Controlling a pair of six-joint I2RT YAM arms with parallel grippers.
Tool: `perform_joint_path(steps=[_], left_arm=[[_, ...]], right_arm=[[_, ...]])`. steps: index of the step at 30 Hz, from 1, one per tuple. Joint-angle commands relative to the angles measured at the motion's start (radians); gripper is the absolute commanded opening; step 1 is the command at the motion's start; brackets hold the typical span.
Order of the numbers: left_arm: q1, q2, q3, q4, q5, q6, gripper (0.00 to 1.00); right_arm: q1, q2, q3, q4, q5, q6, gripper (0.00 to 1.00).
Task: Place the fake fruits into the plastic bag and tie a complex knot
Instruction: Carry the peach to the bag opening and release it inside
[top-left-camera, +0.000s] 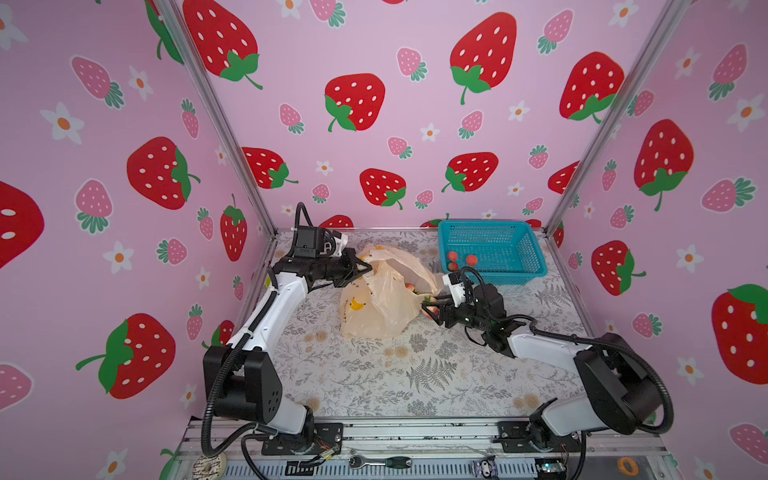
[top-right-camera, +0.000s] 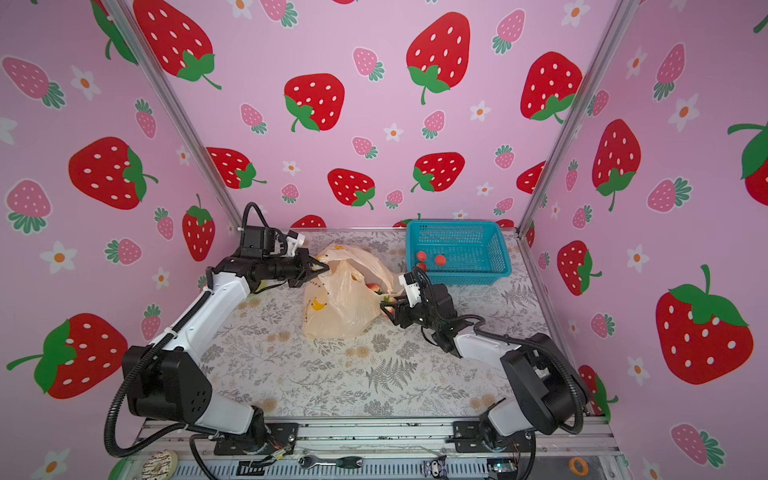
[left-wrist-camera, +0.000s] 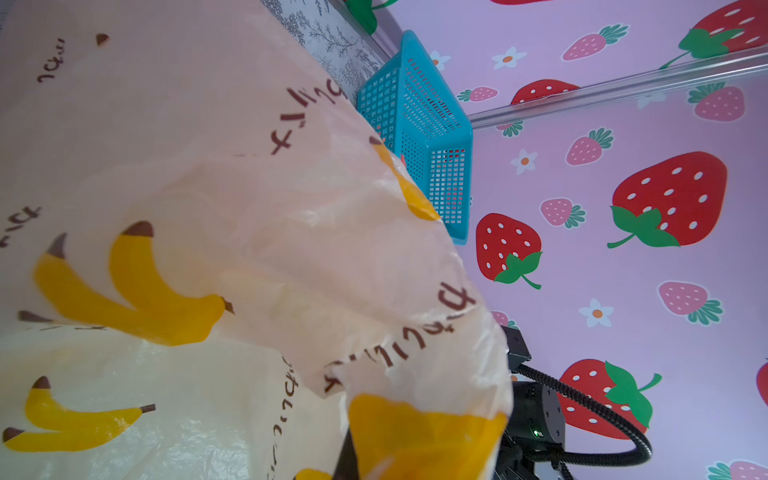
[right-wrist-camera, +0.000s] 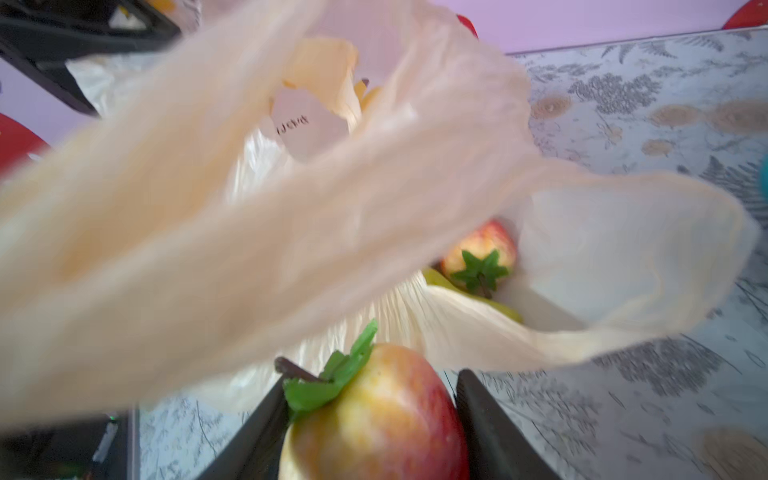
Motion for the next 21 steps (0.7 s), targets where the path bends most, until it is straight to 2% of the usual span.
perform_joint_path(steps=[1,7,10,15,18,21], left_arm=[[-0.011,-0.022,-0.002,0.009,0.017,0.001,0.0],[-0.015,-0.017,0.0,0.007,0.017,0.002,0.0],[-0.015,-0.016,0.001,0.007,0.019,0.002,0.0],[-0.017,-0.011,0.0,0.007,0.022,0.002,0.0],[-0.017,-0.012,0.0,0.007,0.023,0.001,0.0],[-0.017,-0.012,0.0,0.007,0.024,0.001,0.0]], right_arm=[[0.01,0.075,0.06,0.253,0.099,0.11,0.34],[0.026,0.243,0.157,0.402,0.3,0.216,0.34],[0.036,0.324,0.201,0.456,0.363,0.253,0.34],[0.069,0.419,0.274,0.419,0.488,0.266,0.34],[0.083,0.453,0.309,0.375,0.513,0.254,0.34],[0.095,0.472,0.349,0.314,0.461,0.237,0.36]])
